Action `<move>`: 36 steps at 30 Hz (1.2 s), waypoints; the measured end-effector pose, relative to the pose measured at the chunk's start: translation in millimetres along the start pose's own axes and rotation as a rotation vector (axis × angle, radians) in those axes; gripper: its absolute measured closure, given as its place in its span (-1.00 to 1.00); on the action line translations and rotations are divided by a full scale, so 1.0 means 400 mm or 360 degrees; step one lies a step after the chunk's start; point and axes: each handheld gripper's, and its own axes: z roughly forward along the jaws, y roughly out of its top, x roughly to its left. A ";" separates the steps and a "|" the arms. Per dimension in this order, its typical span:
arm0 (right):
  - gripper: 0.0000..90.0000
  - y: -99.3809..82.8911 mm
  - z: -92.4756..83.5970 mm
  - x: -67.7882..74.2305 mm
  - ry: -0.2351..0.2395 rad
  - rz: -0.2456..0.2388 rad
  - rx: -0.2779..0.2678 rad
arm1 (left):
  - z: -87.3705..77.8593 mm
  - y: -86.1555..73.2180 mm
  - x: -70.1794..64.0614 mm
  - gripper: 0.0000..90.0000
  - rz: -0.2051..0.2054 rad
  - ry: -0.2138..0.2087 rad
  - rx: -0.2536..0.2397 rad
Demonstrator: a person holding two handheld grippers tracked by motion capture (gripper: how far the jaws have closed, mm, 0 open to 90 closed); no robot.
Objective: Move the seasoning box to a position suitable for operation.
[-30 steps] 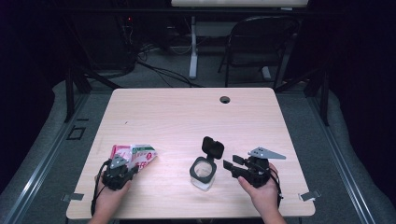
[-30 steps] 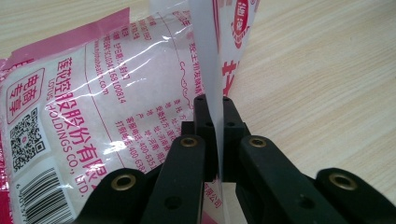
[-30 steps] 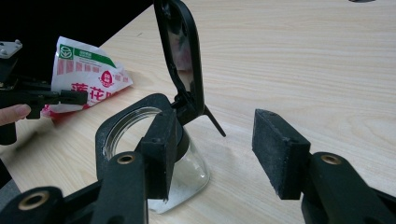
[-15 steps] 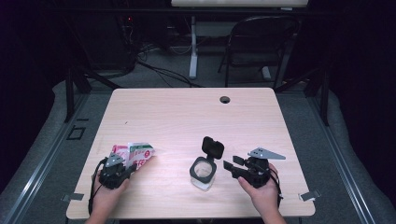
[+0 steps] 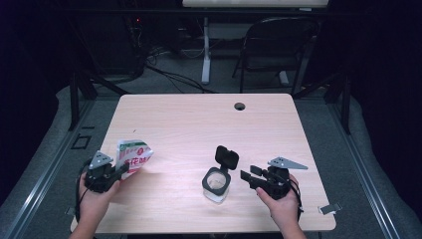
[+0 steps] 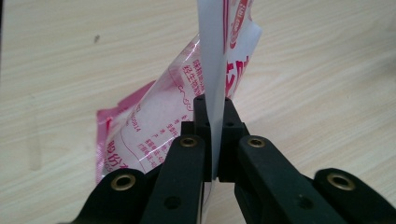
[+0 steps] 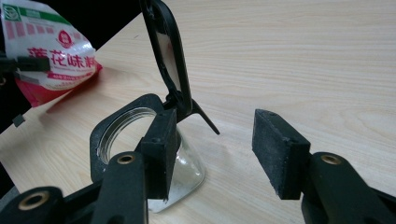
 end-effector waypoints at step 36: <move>0.13 0.007 -0.019 -0.020 0.0009 0.0051 -0.0040 | -0.095 0.152 -0.093 1.00 0.0216 -0.0136 -0.0208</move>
